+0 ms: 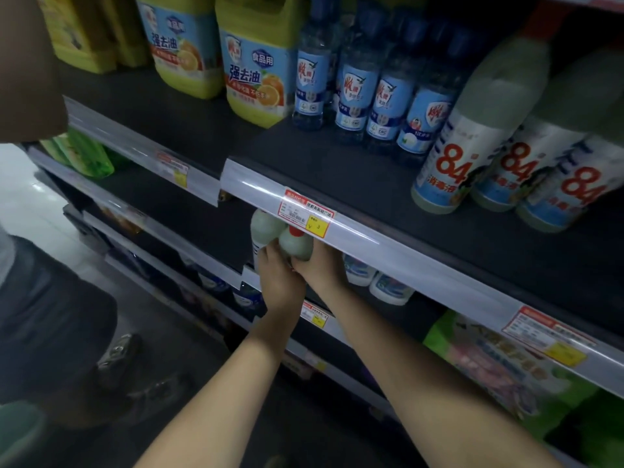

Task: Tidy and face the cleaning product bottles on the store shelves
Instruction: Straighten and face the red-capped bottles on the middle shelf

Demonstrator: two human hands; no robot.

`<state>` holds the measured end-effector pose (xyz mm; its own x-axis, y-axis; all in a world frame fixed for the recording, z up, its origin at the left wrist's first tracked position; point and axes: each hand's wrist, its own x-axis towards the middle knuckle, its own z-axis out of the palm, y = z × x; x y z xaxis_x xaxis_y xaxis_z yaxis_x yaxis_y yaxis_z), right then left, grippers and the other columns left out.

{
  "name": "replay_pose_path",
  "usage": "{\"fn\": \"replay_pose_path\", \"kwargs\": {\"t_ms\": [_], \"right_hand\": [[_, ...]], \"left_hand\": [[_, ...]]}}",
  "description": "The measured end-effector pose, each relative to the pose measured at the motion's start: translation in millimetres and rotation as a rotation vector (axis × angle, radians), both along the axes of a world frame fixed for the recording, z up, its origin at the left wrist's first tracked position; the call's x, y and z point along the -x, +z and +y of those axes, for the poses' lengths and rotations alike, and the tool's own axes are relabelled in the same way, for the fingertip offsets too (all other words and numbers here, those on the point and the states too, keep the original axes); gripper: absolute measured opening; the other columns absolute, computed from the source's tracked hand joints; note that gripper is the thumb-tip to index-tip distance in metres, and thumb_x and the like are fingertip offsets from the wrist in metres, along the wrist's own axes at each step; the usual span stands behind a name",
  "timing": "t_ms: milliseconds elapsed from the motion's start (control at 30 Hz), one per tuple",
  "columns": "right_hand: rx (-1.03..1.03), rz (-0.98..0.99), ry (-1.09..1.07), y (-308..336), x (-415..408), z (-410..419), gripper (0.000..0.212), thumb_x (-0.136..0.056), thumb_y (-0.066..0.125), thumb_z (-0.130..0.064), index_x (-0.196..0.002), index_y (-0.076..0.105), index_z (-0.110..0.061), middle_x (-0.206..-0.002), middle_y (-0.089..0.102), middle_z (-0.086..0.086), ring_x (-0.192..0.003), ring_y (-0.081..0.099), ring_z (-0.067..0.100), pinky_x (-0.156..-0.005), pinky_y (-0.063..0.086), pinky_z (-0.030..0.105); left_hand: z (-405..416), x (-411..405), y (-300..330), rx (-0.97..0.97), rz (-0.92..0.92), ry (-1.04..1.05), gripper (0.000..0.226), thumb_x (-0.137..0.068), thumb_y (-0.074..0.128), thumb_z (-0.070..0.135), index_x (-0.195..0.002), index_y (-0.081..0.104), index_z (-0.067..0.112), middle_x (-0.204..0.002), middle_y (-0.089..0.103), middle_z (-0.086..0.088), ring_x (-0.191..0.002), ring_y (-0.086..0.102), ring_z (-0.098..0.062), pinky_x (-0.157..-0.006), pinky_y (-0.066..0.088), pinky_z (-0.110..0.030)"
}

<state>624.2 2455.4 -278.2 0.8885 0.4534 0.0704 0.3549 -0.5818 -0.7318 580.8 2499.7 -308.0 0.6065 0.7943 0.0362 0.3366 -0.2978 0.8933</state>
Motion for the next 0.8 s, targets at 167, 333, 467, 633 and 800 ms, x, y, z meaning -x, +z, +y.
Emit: {"fn": "replay_pose_path", "kwargs": {"t_ms": [167, 333, 467, 633, 800], "right_hand": [[0.034, 0.077, 0.042, 3.2, 4.6, -2.2, 0.054, -0.078, 0.068, -0.019, -0.126, 0.044, -0.013, -0.122, 0.056, 0.012, -0.117, 0.051, 0.025, -0.085, 0.035, 0.023], [0.123, 0.032, 0.051, 9.9, 16.5, -10.1, 0.054, -0.074, 0.07, -0.021, -0.123, 0.048, -0.014, -0.122, 0.058, 0.01, -0.115, 0.053, 0.026, -0.082, 0.038, 0.024], [0.107, -0.037, 0.064, 17.0, 30.8, -17.6, 0.052, -0.068, 0.075, -0.022, -0.115, 0.054, -0.014, -0.118, 0.06, 0.008, -0.112, 0.055, 0.026, -0.086, 0.044, 0.031], [0.101, -0.113, 0.084, 33.4, 46.3, -22.7, 0.05, -0.067, 0.076, -0.028, -0.111, 0.055, -0.016, -0.113, 0.062, 0.005, -0.106, 0.058, 0.024, -0.073, 0.038, 0.024], [0.068, -0.198, 0.079, 53.4, 65.5, -26.2, 0.038, -0.067, 0.073, -0.034, -0.099, 0.057, -0.021, -0.102, 0.062, 0.0, -0.095, 0.06, 0.019, -0.067, 0.035, 0.022]], "left_hand": [[-3.3, 6.3, -0.6, 0.037, -0.031, -0.034, 0.029, -0.083, 0.053, 0.026, -0.109, 0.047, 0.013, -0.112, 0.05, -0.008, -0.09, 0.046, -0.016, -0.069, 0.039, -0.032], [-8.6, 22.1, -2.3, 0.103, -0.092, -0.053, 0.02, -0.077, 0.046, 0.032, -0.096, 0.045, 0.026, -0.098, 0.059, -0.001, -0.088, 0.057, -0.017, -0.07, 0.046, -0.033], [-11.5, 38.9, 9.3, 0.11, -0.199, -0.059, 0.033, -0.084, 0.054, 0.007, -0.085, 0.043, 0.038, -0.082, 0.054, 0.014, -0.076, 0.053, 0.006, -0.063, 0.04, -0.014], [-9.1, 60.4, 27.1, 0.078, -0.251, -0.109, 0.037, -0.078, 0.061, -0.002, -0.097, 0.046, 0.027, -0.085, 0.055, 0.017, -0.077, 0.054, 0.014, -0.061, 0.039, -0.003], [-6.1, 81.4, 49.6, 0.037, -0.192, -0.107, 0.041, -0.07, 0.067, 0.003, -0.095, 0.045, 0.027, -0.089, 0.059, 0.003, -0.078, 0.054, -0.009, -0.059, 0.041, -0.015]]}}
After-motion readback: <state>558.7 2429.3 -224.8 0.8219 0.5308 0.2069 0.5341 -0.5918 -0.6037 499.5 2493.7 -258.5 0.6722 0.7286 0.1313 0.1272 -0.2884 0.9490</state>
